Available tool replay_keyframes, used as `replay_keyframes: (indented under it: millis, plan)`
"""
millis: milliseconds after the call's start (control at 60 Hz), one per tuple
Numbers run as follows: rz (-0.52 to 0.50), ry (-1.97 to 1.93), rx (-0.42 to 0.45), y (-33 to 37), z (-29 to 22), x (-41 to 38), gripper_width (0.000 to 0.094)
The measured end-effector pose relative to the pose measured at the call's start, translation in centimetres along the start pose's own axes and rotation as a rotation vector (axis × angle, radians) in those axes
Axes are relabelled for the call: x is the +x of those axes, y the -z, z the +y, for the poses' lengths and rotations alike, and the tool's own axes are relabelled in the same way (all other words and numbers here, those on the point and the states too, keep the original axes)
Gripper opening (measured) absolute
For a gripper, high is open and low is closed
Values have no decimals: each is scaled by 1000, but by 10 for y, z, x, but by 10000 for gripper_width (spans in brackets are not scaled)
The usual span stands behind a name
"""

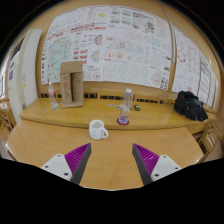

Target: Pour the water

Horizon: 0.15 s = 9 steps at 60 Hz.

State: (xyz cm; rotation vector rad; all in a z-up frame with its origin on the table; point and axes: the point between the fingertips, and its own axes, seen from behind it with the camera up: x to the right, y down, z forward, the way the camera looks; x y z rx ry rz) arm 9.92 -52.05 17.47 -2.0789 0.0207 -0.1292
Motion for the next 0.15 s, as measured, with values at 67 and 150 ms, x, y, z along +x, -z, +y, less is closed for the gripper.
replay_keyframes:
  millis: [67,150]
  plan:
    - [7,1,8,9,0,0,850]
    - [19,22,11,13,-2,1,852]
